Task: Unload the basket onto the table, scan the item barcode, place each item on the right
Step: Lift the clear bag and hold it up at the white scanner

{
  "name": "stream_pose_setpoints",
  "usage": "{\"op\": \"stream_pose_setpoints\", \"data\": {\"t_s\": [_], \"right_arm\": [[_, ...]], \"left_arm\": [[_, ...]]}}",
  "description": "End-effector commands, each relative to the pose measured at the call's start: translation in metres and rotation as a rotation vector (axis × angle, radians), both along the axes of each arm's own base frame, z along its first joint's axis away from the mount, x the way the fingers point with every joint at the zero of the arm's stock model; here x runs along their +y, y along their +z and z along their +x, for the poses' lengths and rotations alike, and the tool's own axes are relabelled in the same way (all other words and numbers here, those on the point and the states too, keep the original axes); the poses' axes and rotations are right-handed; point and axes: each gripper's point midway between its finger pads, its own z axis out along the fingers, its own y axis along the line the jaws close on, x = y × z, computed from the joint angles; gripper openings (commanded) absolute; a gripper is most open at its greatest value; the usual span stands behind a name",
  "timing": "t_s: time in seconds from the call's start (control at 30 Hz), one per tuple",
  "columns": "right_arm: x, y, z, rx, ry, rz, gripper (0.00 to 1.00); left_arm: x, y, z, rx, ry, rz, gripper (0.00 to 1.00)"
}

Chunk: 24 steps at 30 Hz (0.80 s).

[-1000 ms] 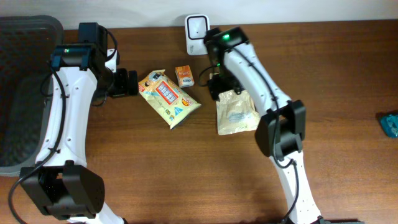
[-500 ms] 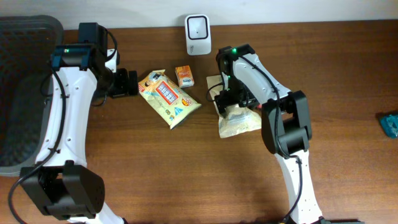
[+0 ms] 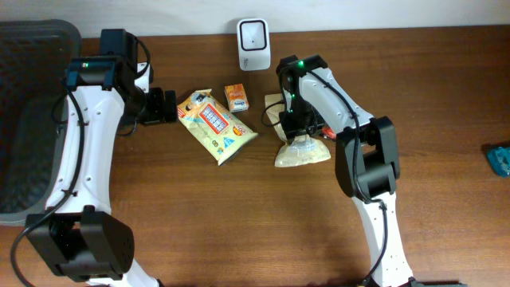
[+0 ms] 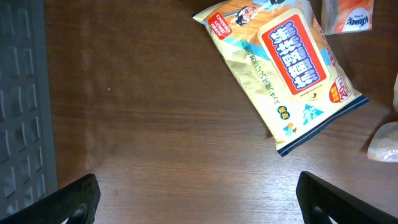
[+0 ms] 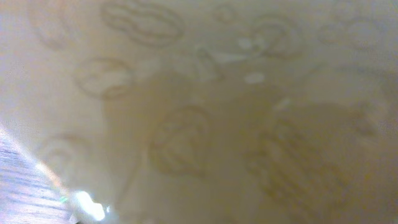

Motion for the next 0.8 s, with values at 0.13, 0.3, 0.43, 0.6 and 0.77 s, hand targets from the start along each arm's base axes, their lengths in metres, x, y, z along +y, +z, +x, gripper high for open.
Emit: {"op": "stream_pose_setpoints", "data": {"t_s": [0.13, 0.3, 0.43, 0.6, 0.77], "right_arm": [[0.028, 0.049, 0.050, -0.189, -0.006, 0.118, 0.46], [0.053, 0.091, 0.094, -0.388, 0.002, 0.246, 0.42], [0.070, 0.120, 0.132, -0.561, -0.004, 0.344, 0.40], [0.084, 0.149, 0.174, -0.758, -0.030, 0.423, 0.38], [0.088, 0.183, 0.211, -0.958, -0.087, 0.469, 0.38]], "left_arm": [[0.001, 0.005, -0.001, -0.016, 0.000, 0.004, 0.99], [0.001, 0.005, -0.001, -0.016, 0.000, 0.004, 0.99], [0.001, 0.005, -0.001, -0.016, 0.000, 0.004, 0.99], [0.001, 0.005, -0.001, -0.016, 0.000, 0.004, 0.99], [0.001, 0.005, -0.001, -0.016, 0.000, 0.004, 0.99]]}}
